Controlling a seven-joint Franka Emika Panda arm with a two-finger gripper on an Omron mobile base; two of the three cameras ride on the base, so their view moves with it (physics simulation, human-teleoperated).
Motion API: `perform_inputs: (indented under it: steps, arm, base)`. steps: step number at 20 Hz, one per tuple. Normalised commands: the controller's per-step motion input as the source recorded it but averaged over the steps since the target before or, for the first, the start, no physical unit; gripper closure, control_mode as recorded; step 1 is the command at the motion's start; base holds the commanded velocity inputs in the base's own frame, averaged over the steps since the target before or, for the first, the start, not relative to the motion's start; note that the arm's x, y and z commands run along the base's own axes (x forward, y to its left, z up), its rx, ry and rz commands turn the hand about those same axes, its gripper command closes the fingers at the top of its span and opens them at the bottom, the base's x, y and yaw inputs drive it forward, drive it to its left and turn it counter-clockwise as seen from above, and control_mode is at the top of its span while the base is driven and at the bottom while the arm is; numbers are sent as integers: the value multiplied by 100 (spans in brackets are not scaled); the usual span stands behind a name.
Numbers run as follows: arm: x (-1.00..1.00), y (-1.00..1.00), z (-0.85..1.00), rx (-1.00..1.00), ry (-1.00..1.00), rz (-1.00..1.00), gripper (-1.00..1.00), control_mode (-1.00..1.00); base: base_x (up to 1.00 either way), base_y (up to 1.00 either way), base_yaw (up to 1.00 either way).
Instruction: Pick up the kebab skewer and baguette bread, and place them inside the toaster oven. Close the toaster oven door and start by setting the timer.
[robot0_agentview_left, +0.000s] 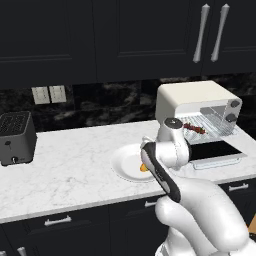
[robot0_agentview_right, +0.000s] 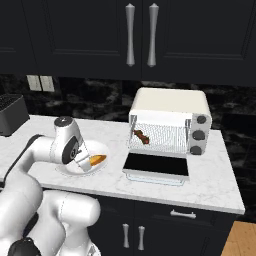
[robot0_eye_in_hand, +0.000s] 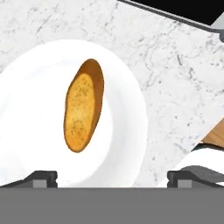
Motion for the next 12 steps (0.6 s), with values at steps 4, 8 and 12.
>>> perform_inputs:
  steps: [4, 8, 12]
  arm:
    - [32, 33, -17, 1, 10, 0, -100, -100]
    - [19, 5, -26, 0, 7, 0, -100, -100]
    - [15, 0, -31, 0, 0, 0, -100, -100]
  base:
    - [0, 0, 0]
    - [0, 0, 0]
    - [0, 0, 0]
